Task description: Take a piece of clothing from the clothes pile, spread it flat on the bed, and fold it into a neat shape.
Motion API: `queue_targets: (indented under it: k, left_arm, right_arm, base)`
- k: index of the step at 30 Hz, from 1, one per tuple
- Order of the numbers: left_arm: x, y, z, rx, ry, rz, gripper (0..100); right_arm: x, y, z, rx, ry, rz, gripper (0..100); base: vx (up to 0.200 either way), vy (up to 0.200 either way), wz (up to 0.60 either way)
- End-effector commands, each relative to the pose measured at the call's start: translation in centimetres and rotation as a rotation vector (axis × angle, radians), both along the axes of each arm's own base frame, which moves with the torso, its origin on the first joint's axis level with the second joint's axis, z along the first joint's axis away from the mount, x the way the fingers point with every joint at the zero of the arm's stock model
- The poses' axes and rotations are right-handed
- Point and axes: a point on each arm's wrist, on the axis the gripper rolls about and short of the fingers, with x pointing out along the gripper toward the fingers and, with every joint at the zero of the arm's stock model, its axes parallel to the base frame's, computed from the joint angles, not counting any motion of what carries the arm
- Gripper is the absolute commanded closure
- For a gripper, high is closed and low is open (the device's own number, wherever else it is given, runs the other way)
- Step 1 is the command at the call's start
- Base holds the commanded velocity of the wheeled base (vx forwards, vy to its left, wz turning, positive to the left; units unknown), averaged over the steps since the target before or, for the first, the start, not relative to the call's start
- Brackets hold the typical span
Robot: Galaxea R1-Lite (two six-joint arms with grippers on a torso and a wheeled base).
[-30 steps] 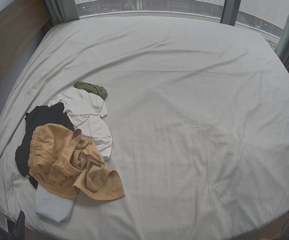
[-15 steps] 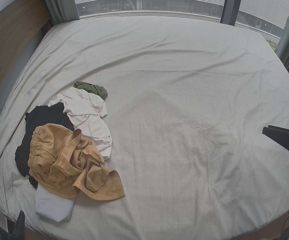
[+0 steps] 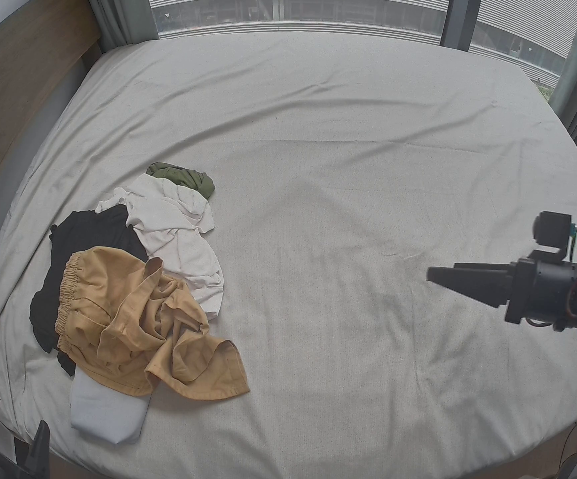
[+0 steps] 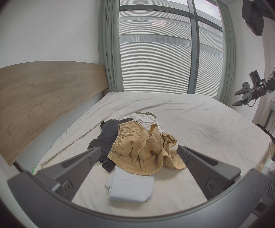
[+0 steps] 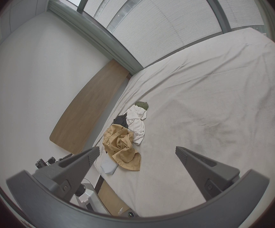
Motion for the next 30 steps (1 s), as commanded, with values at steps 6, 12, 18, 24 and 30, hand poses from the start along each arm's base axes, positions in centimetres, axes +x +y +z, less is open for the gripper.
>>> queue_targets:
  k: [6,12,18,24,30]
  left_arm:
    - [0.0,0.0,-0.5,0.0,0.001,0.0,0]
    - [0.0,0.0,-0.5,-0.002,0.001,-0.001,0]
    - [0.0,0.0,-0.5,-0.003,0.001,-0.001,0]
    - [0.0,0.0,-0.5,-0.003,0.001,-0.001,0]
    - [0.0,0.0,-0.5,-0.003,0.001,-0.001,0]
  right_arm:
    - [4.0,5.3,-3.2,-0.055,0.09,0.086,0]
    - [5.6,8.5,-5.8,-0.1,0.148,0.135,0]
    - [7.1,10.3,-8.0,-0.116,0.164,0.151,0]
    - [7.6,11.6,-9.6,-0.142,0.194,0.172,0]
    - [8.3,13.6,-11.7,-0.167,0.226,0.199,0]
  base:
    - [0.0,0.0,0.0]
    - [0.0,0.0,0.0]
    - [0.0,0.0,0.0]
    - [0.0,0.0,0.0]
    - [0.0,0.0,0.0]
